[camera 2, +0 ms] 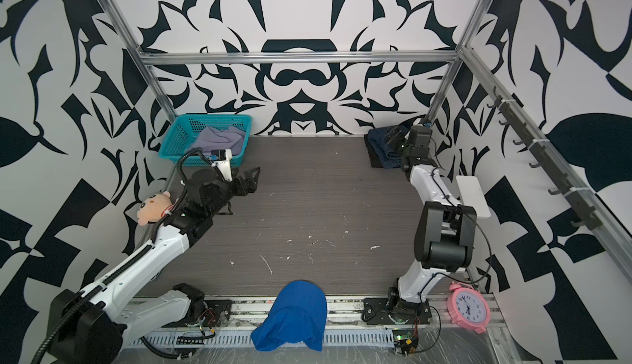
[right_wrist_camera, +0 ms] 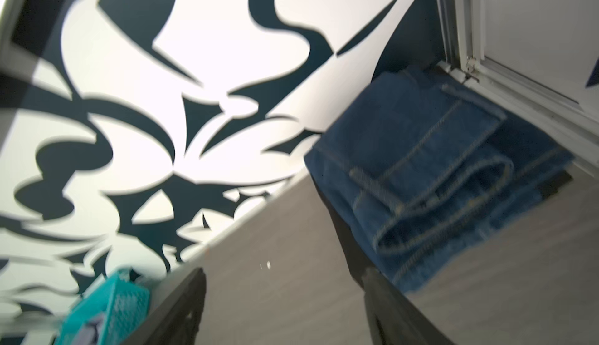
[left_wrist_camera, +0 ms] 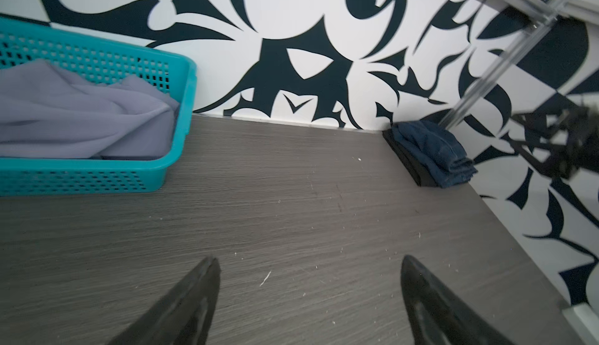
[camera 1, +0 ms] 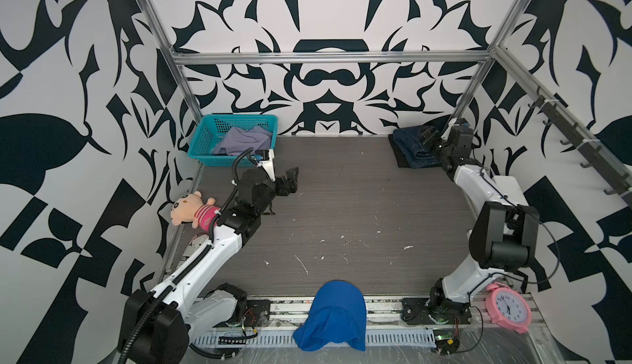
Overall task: Fold and stack the skirts
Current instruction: 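Raise the right gripper off the stack while the left arm reaches into the teal basket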
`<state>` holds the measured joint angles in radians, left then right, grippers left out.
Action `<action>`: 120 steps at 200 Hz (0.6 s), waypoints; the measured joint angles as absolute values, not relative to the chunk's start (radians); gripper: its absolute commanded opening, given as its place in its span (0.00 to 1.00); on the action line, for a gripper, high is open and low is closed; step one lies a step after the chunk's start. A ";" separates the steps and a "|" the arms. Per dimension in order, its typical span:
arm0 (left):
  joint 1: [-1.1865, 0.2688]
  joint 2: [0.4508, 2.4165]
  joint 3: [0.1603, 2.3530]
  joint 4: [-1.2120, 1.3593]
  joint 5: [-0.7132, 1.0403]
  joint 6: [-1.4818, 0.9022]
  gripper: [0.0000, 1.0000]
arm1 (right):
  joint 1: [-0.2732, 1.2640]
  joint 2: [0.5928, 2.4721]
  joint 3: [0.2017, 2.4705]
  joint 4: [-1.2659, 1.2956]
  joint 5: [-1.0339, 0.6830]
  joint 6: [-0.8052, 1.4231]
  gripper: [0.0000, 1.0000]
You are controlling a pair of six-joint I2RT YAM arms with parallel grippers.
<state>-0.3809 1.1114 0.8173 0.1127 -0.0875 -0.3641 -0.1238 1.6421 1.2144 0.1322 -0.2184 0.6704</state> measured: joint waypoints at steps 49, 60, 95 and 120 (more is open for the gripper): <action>-0.190 1.427 1.336 -0.239 -0.138 -0.353 0.78 | 0.148 1.534 1.009 0.199 -0.220 0.633 0.70; -0.153 1.510 1.450 -0.304 -0.173 -0.338 0.81 | 0.215 1.530 0.999 0.213 -0.221 0.617 0.70; -0.028 1.801 1.764 -0.503 -0.261 -0.292 0.82 | 0.305 1.512 0.980 0.240 -0.236 0.580 0.70; 0.042 2.061 2.013 -0.656 -0.295 -0.252 0.82 | 0.307 1.464 0.944 0.225 -0.232 0.553 0.70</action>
